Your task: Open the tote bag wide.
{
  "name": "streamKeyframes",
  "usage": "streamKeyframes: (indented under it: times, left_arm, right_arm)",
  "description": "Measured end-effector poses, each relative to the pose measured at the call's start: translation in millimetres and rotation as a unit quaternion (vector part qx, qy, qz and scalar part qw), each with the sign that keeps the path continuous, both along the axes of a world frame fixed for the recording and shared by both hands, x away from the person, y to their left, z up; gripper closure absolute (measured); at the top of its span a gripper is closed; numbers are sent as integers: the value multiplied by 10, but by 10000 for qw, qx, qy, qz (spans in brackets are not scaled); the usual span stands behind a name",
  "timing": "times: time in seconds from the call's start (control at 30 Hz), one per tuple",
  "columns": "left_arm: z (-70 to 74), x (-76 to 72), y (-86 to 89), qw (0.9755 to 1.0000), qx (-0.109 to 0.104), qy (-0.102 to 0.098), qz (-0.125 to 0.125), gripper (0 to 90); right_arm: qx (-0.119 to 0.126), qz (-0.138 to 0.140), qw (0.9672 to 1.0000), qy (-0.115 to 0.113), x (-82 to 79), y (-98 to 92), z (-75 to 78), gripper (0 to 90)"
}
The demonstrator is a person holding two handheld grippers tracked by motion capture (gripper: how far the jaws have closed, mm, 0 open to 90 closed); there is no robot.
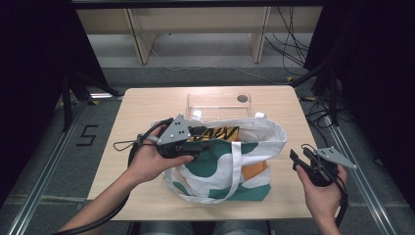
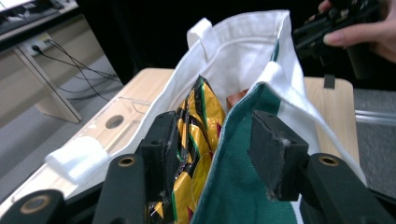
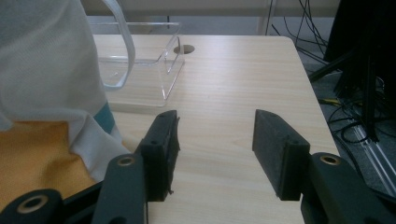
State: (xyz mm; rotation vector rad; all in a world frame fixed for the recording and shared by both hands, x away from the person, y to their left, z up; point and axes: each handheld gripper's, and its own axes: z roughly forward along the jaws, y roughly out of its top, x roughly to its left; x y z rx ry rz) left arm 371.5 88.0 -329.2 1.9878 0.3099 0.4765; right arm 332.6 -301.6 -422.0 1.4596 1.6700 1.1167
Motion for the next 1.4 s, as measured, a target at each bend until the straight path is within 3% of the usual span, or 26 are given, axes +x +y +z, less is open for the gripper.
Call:
streamKeyframes:
  times: [0.07, 0.1, 0.23, 0.3, 0.37, 0.43, 0.47, 0.5, 0.53, 0.57, 0.7, 0.8, 0.83, 0.93, 1.03, 1.07, 1.1, 1.13, 1.17, 1.3, 1.4]
  left_arm:
    - [-7, 14, -26, 10000, 65, 19, -38, 530]
    - [-23, 32, -83, 9998, 160, 63, -94, 534]
    - [-41, 56, -169, 9989, 387, 65, -239, 574]
    - [-56, 66, -207, 9980, 545, -26, -307, 620]
    - [-72, 68, -253, 9962, 746, -251, -363, 698]
    - [-72, 67, -260, 9957, 789, -327, -355, 732]
    - [-62, 70, -255, 9947, 888, -355, -382, 769]
    - [-59, 69, -253, 9945, 900, -354, -402, 804]
    - [-68, 57, -259, 9953, 832, -314, -374, 835]
    - [-60, 50, -255, 9946, 870, -419, -392, 847]
    - [-9, -37, -240, 9942, 821, -519, -455, 868]
    - [29, -120, -234, 9936, 812, -580, -533, 870]
    - [33, -149, -234, 9933, 835, -575, -557, 871]
    - [23, -207, -233, 9927, 942, -488, -577, 871]
    - [-41, -280, -246, 9922, 1009, -388, -625, 870]
    - [-66, -302, -249, 9917, 1042, -372, -652, 870]
    - [-89, -324, -250, 9909, 1100, -370, -683, 870]
    - [-117, -343, -261, 9918, 1025, -328, -690, 870]
    - [-140, -367, -263, 9909, 1061, -323, -767, 870]
    - [-170, -431, -253, 9908, 1036, -345, -794, 869]
    - [-244, -464, -253, 9889, 1167, -270, -875, 869]
  right_arm:
    - [75, -76, 9999, 106, -13, 16, 2, 509]
    - [41, 41, 10000, 33, 7, -4, -5, 509]
    - [61, -37, 9999, 96, -3, 7, -11, 509]
    - [2, -12, 10000, 62, 3, -8, -13, 508]
    - [13, 36, 10000, 91, 3, -22, -15, 508]
    - [69, 16, 9999, 80, 5, -18, -16, 507]
    - [123, -77, 9997, 183, -12, 2, -15, 508]
    - [168, -142, 9996, 164, -5, 12, -18, 507]
    - [8, 1, 9999, 128, 7, -21, -24, 507]
    - [-25, 21, 9999, 114, 9, -26, -28, 507]
    - [49, 24, 9999, 109, 15, -23, -30, 507]
    - [-38, 36, 9999, 116, 12, -32, -35, 507]
    - [166, -164, 9995, 205, 3, 14, -31, 507]
    - [239, -137, 9994, 193, 2, 16, -29, 506]
    - [187, -74, 9996, 221, 11, 4, -39, 504]
    - [47, -11, 9998, 181, 25, -21, -47, 504]
    - [245, -115, 9991, 325, 4, 13, -41, 503]
    - [184, -72, 9995, 251, 18, 4, -53, 504]
    - [178, -61, 9995, 257, 18, 2, -53, 503]
    - [223, -98, 9994, 245, 21, 10, -53, 503]
    - [148, -41, 9995, 273, 18, 0, -55, 503]
